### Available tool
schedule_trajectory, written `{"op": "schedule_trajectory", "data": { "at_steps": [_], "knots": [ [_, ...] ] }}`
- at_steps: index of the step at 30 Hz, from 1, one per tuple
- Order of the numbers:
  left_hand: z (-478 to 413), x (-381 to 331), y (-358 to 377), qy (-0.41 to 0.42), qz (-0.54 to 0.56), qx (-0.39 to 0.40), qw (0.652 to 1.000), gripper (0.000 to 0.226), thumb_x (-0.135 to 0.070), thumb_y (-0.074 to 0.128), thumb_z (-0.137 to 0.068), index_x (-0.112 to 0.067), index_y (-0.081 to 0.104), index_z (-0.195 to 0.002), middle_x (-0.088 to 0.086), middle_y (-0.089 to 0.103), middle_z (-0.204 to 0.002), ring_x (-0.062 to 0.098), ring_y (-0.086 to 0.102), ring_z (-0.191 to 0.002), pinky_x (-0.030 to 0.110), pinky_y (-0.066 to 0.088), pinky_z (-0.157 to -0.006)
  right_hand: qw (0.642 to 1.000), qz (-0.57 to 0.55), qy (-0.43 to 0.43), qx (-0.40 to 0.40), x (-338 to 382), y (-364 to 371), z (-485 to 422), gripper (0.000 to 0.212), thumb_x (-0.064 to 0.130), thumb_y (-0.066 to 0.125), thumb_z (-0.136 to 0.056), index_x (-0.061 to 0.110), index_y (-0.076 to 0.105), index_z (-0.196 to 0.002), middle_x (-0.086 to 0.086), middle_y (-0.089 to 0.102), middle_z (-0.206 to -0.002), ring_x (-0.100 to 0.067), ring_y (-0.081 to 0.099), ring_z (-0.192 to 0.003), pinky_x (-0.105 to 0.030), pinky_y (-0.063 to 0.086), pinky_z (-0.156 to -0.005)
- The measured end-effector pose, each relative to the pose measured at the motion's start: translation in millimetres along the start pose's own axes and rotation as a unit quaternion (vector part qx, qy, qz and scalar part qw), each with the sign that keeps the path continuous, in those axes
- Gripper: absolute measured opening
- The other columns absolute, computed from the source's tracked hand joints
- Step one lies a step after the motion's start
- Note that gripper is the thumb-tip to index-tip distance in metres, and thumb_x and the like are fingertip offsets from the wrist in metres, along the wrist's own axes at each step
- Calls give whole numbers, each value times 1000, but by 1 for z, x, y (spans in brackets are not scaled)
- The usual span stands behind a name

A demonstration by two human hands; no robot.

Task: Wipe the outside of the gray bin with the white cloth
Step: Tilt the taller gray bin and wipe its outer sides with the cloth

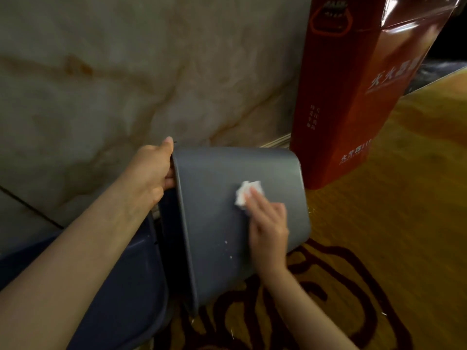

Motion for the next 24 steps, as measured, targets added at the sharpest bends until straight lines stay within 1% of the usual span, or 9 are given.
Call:
{"op": "schedule_trajectory", "data": {
  "at_steps": [3, 5, 7, 11, 13, 15, 19, 22, 24],
  "knots": [
    [-7, 0, -3, 5, -10, -11, 1000, 34, -30, 37, -97, -17, 53, -70, -2, 64, -56, 1, 58, -32, 14, 45, -32, 986, 52, 148, -48, -75, -18, -21, 35, -8, 57, -84, 11, 65, -113, 0, 65, -114, -20, 51, -89, -24, 37, -73],
    [-12, 1, -3, 2, -3, -17, 1000, 33, -30, 37, -97, -17, 53, -71, -5, 65, -50, 1, 59, -33, 14, 44, -31, 965, 60, 250, -53, -113, -23, -28, 27, 0, 50, -91, 12, 67, -109, -4, 69, -106, -22, 53, -93, -20, 31, -69],
    [-18, 1, -3, -2, 5, -29, 1000, 32, -30, 38, -96, -18, 54, -72, -2, 63, -61, 1, 59, -33, 14, 45, -32, 962, 68, 260, -49, -120, -19, -26, 24, 1, 48, -92, 10, 67, -104, -8, 69, -99, -22, 53, -90, -17, 29, -65],
    [-25, 2, -8, -38, 37, -25, 998, 29, -29, 38, -97, -18, 52, -73, -7, 63, -43, 2, 58, -32, 15, 46, -32, 974, 33, 221, -43, -80, -9, -5, 37, -5, 56, -87, 12, 61, -119, -9, 66, -113, -11, 44, -90, -21, 39, -75],
    [-28, 2, -7, -49, 35, -17, 998, 28, -28, 37, -97, -19, 51, -74, -4, 64, -58, 5, 61, -39, 16, 47, -33, 986, 7, 163, -28, -47, -4, 3, 39, -10, 60, -81, 8, 63, -116, -11, 64, -119, -14, 44, -90, -27, 46, -78],
    [-31, 1, -4, -51, 26, -19, 998, 28, -28, 36, -97, -20, 50, -74, -3, 58, -70, 7, 60, -47, 17, 48, -37, 998, -22, 61, -11, -5, 3, 19, 38, -13, 61, -77, 7, 67, -110, -12, 65, -117, -20, 46, -83, -26, 44, -76],
    [-36, -1, 0, -55, 2, -11, 998, 30, -29, 35, -97, -20, 48, -72, -4, 55, -71, 5, 59, -46, 26, 47, -48, 992, -76, -66, 77, 62, 21, 61, 30, 10, 43, -93, 12, 62, -117, -7, 60, -126, -15, 43, -84, -22, 43, -74],
    [-37, -5, 1, -61, -14, -5, 998, 29, -29, 36, -97, -19, 49, -73, -2, 59, -67, 9, 59, -52, 26, 50, -44, 987, -75, -97, 99, 59, 23, 60, 29, 10, 46, -92, 12, 61, -118, -3, 58, -128, -14, 41, -83, -18, 41, -74],
    [-37, -9, 2, -70, -3, 12, 998, 28, -29, 38, -97, -18, 50, -74, -3, 63, -60, 9, 60, -49, 19, 49, -36, 991, -60, -91, 72, 34, 17, 47, 29, 5, 51, -89, 8, 64, -114, -7, 62, -123, -16, 43, -81, -19, 40, -75]
  ]
}}
Point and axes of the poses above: each hand's wrist, its own z-axis away from the middle knuckle, its own y-axis out of the palm, x = y × z, the point moved 4 cm from there along -z, towards the middle knuckle
